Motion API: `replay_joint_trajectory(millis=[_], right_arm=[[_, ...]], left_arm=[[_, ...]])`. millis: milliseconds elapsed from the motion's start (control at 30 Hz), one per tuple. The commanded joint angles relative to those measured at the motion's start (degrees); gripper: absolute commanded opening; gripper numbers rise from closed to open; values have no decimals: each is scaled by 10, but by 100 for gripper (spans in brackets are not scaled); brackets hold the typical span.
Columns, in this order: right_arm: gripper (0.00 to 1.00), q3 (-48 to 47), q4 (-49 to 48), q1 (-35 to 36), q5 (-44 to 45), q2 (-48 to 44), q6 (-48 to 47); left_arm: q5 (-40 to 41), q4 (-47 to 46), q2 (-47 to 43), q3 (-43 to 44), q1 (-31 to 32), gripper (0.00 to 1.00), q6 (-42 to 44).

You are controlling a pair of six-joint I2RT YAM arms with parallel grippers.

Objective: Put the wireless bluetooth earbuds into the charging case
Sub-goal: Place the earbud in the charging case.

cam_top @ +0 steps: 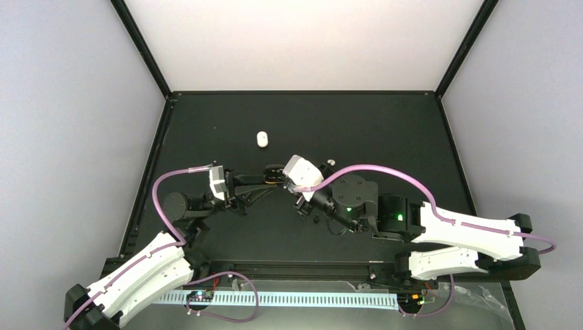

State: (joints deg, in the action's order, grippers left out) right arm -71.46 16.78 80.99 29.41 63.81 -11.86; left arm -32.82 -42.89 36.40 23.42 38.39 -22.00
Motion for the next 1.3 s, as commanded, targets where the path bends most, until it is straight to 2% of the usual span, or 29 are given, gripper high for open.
replay_joint_trajectory(millis=[0,100,233,633,733,833,1033,1200,1267], right_arm=[[18,-16,4,3,2,4,-1],[18,-16,1,2,11,4,3],[23,-12,-9,-6,15,-10,27],[62,-6,8,-32,-14,-87,127],[66,15,23,-58,-38,-110,165],[71,33,39,-87,-106,-130,200],[79,35,79,-91,-194,-133,208],[80,60,87,-94,-127,-147,238],[80,70,118,-121,-113,-138,270]], left_arm=[[-1,-16,3,2,4,1,7],[7,-14,5,-3,4,2,12],[29,2,6,-13,4,2,30],[65,11,6,-40,4,2,46],[37,9,-12,-38,4,2,55],[-28,10,-34,-32,4,2,69],[-124,22,-68,-6,4,2,84],[-144,32,-92,0,5,2,90],[-144,37,-99,-3,4,1,87]])
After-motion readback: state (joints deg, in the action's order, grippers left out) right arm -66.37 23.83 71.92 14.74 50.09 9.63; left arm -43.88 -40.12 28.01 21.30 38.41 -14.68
